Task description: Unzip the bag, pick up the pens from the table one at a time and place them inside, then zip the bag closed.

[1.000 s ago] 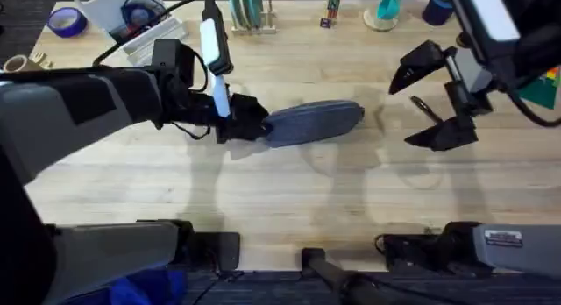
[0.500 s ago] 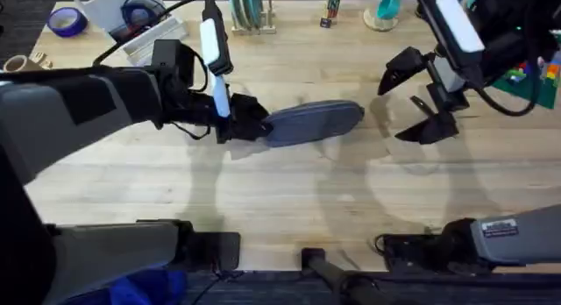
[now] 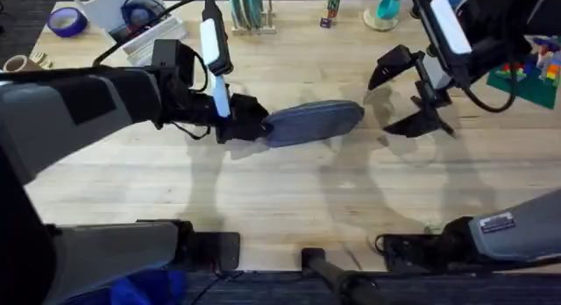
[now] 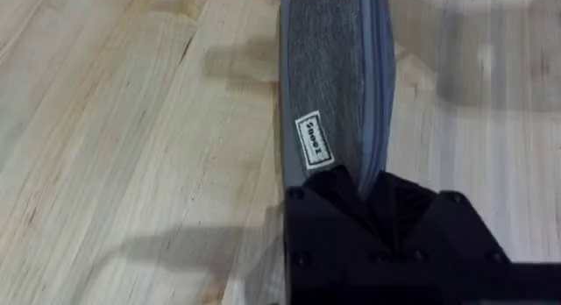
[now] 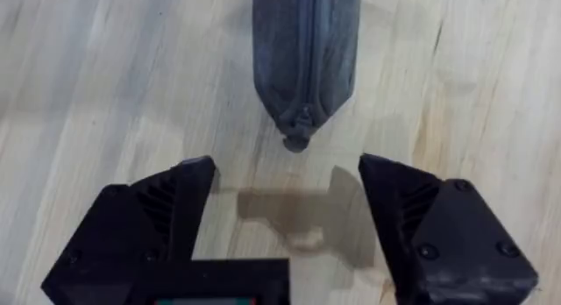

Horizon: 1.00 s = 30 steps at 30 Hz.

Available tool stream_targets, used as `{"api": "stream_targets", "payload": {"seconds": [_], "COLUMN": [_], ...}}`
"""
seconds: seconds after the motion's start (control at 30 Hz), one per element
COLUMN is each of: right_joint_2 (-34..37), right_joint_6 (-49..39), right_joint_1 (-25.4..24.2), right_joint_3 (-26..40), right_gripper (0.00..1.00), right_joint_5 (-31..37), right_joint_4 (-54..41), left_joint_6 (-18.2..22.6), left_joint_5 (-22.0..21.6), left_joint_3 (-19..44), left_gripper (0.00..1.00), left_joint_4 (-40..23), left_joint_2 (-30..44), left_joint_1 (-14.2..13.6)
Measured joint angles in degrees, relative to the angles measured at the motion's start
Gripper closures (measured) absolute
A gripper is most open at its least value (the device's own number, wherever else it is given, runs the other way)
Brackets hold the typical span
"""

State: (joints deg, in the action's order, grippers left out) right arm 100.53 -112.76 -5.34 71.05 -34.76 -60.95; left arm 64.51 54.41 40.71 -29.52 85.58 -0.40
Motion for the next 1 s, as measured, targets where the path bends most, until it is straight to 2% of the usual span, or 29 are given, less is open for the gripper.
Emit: {"api": "stream_targets", "payload": {"seconds": [0.5, 1.0], "right_joint_2": [7.31, 7.48], "right_joint_6": [0.01, 0.51], "right_joint_1": [3.71, 3.76], "right_joint_3": [0.00, -0.02], "right_gripper": [0.005, 0.005], "right_joint_5": [-1.32, -1.34], "right_joint_4": [0.63, -2.04], "left_joint_6": [-0.02, 0.00], "left_joint_5": [0.00, 0.00], "left_joint_3": [0.00, 0.00], "left_gripper": [0.958, 0.958], "left_joint_4": [0.00, -0.02], "left_joint_2": [0.00, 0.00], "left_joint_1": [0.00, 0.00]}}
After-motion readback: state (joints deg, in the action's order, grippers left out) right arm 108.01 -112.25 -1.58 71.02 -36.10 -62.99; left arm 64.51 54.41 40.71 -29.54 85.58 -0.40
